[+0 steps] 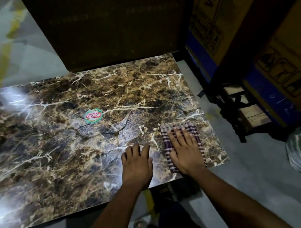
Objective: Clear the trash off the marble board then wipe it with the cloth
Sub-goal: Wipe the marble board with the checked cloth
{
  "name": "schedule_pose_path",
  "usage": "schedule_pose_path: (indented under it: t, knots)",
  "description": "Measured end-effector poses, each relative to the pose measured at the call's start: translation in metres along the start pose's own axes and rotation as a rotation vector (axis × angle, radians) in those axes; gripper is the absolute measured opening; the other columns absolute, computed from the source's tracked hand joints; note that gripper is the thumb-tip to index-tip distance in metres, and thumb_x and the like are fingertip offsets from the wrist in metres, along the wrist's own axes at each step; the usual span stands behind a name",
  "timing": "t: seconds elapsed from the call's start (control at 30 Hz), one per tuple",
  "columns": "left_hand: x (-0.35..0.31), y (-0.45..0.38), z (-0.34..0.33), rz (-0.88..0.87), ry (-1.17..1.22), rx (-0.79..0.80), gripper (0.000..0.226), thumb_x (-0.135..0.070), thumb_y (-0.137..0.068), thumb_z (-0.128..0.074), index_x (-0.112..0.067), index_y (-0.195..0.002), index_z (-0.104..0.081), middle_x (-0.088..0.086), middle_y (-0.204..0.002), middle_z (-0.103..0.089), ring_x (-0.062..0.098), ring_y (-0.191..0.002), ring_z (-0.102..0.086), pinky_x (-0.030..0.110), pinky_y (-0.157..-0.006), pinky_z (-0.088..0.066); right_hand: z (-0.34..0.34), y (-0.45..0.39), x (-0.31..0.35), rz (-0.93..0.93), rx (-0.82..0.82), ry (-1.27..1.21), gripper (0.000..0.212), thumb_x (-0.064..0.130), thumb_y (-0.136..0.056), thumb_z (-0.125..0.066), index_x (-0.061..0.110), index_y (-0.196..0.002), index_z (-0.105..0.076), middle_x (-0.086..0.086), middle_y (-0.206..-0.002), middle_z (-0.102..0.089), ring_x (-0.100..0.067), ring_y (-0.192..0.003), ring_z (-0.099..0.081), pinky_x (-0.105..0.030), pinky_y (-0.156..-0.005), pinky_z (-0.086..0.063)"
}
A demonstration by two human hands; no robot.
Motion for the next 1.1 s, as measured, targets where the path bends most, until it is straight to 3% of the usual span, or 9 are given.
schedule_pose_path:
  t: [0.17, 0.3, 0.43, 0.57, 0.8, 0.97, 1.1]
  knots:
    - [-0.004, -0.023, -0.005, 0.006, 0.06, -0.045, 0.023, -0.035, -0.099, -0.048, -0.022, -0.117, -0.051, 0.006, -0.149, -0.04, 0.028, -0.134, -0.04, 0.044, -0.102, -0.04, 0.001, 0.014, -0.028, 0.127, 0.035, 0.012, 0.072, 0.048, -0.096, -0.023, 0.037, -0.162, 0.003, 0.006, -0.17, 0.005, -0.018, -0.157, 0.009, -0.045, -0.128, -0.002]
    - [-0.015, -0.042, -0.003, 0.065, 0.014, -0.082, 0.023, -0.037, -0.098, -0.049, -0.02, -0.113, -0.051, 0.005, -0.132, -0.048, 0.029, -0.114, -0.045, 0.043, -0.093, -0.041, 0.009, -0.03, -0.036, 0.004, -0.015, -0.011, 0.073, 0.048, -0.094, -0.022, 0.032, -0.163, -0.005, 0.0, -0.172, -0.006, -0.023, -0.158, 0.002, -0.047, -0.128, -0.004]
    - [-0.021, -0.063, -0.001, 0.058, -0.028, -0.097, 0.023, -0.037, -0.098, -0.046, -0.021, -0.114, -0.05, 0.004, -0.118, -0.047, 0.029, -0.107, -0.046, 0.041, -0.091, -0.039, 0.012, -0.051, -0.015, 0.051, -0.011, -0.029, 0.072, 0.046, -0.096, -0.024, 0.029, -0.164, -0.009, -0.002, -0.171, -0.009, -0.025, -0.158, 0.0, -0.049, -0.127, -0.008]
    - [-0.018, -0.094, -0.006, 0.079, -0.001, -0.076, 0.028, -0.038, -0.101, -0.044, -0.019, -0.119, -0.052, 0.004, -0.144, -0.044, 0.028, -0.123, -0.044, 0.044, -0.097, -0.041, 0.016, -0.053, -0.04, 0.166, 0.011, -0.017, 0.071, 0.047, -0.097, -0.027, 0.033, -0.163, -0.005, 0.002, -0.172, -0.004, -0.021, -0.158, 0.003, -0.045, -0.128, -0.002]
    - [-0.02, -0.123, 0.004, 0.084, -0.031, -0.065, 0.029, -0.039, -0.1, -0.045, -0.027, -0.126, -0.048, 0.001, -0.125, -0.047, 0.026, -0.107, -0.043, 0.04, -0.087, -0.04, 0.029, -0.136, -0.032, 0.006, -0.029, -0.021, 0.074, 0.051, -0.094, -0.014, 0.027, -0.164, -0.005, -0.004, -0.172, -0.007, -0.027, -0.158, 0.001, -0.047, -0.127, -0.005]
    - [-0.012, -0.148, 0.004, 0.068, 0.054, -0.029, 0.029, -0.037, -0.102, -0.045, -0.025, -0.128, -0.046, 0.003, -0.154, -0.033, 0.028, -0.135, -0.035, 0.046, -0.101, -0.038, 0.036, -0.146, -0.042, 0.235, 0.025, 0.007, 0.071, 0.049, -0.096, -0.021, 0.033, -0.163, -0.004, 0.003, -0.172, -0.004, -0.022, -0.158, 0.003, -0.042, -0.126, 0.002]
    - [-0.004, -0.165, 0.007, 0.08, 0.028, -0.009, 0.045, -0.041, -0.101, -0.044, -0.022, -0.142, -0.04, 0.004, -0.15, -0.039, 0.029, -0.128, -0.038, 0.046, -0.099, -0.041, 0.046, -0.191, -0.062, 0.128, -0.021, 0.011, 0.072, 0.05, -0.095, -0.019, 0.028, -0.163, -0.013, -0.001, -0.171, -0.01, -0.025, -0.158, -0.002, -0.048, -0.128, -0.007]
Point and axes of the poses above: each hand's wrist, its own y-axis away from the middle knuckle, its own z-axis out of the back of the hand, x = y × z, the point moved 2 cm from there along -y, towards the middle knuckle
